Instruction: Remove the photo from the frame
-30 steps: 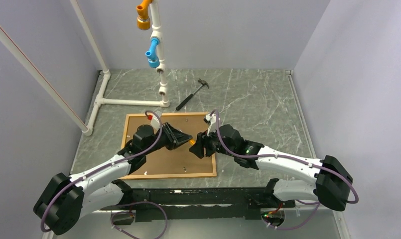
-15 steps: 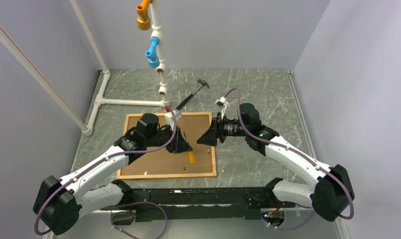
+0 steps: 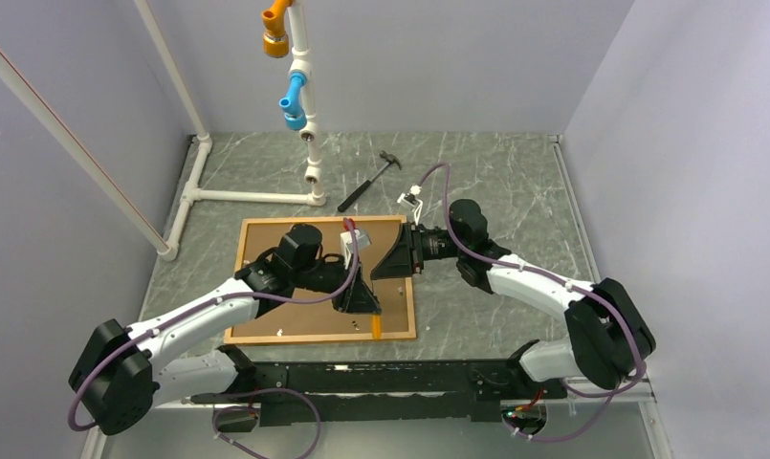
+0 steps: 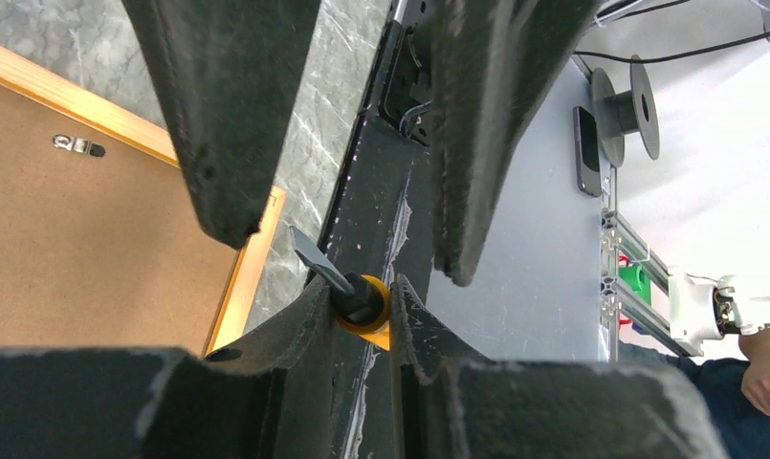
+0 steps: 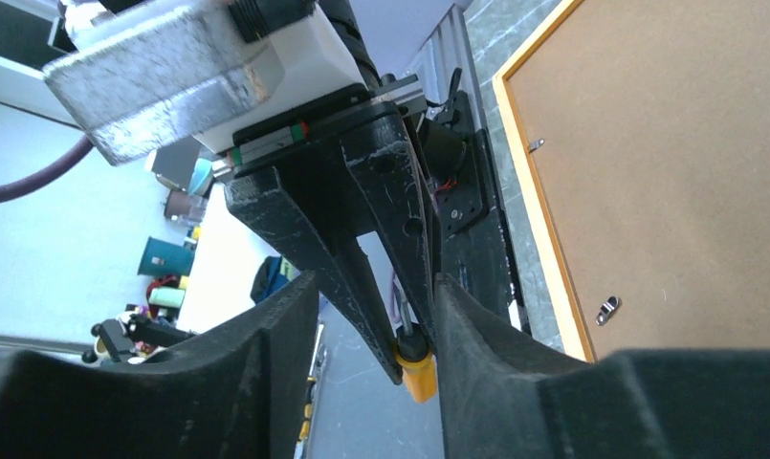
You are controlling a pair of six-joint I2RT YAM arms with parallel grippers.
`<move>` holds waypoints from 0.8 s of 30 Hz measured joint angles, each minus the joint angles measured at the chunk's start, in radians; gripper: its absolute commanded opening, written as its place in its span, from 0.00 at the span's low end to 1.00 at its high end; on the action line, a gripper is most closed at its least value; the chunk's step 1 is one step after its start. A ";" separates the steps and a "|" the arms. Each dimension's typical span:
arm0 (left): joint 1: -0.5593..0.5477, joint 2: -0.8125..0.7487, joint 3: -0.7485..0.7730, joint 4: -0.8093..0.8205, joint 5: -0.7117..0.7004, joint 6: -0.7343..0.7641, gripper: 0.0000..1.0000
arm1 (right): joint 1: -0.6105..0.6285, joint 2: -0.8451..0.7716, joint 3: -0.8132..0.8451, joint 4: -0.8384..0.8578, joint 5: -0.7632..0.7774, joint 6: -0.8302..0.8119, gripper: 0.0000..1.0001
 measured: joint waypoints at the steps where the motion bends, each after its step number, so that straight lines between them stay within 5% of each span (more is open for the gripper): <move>1: 0.000 0.004 0.000 0.006 0.003 0.000 0.00 | 0.000 0.004 -0.004 0.009 -0.010 0.005 0.43; 15: -0.002 0.022 -0.003 0.051 0.042 -0.004 0.00 | 0.036 0.050 -0.013 0.055 -0.060 -0.004 0.19; 18: -0.002 0.022 -0.003 0.043 0.048 -0.006 0.00 | 0.036 0.072 -0.031 0.129 -0.064 0.034 0.00; 22: -0.002 0.017 -0.010 0.037 0.051 -0.029 0.00 | 0.041 0.096 -0.044 0.190 -0.064 0.061 0.00; 24: -0.002 0.008 -0.014 0.038 0.048 -0.040 0.08 | 0.043 0.099 -0.054 0.223 -0.061 0.077 0.00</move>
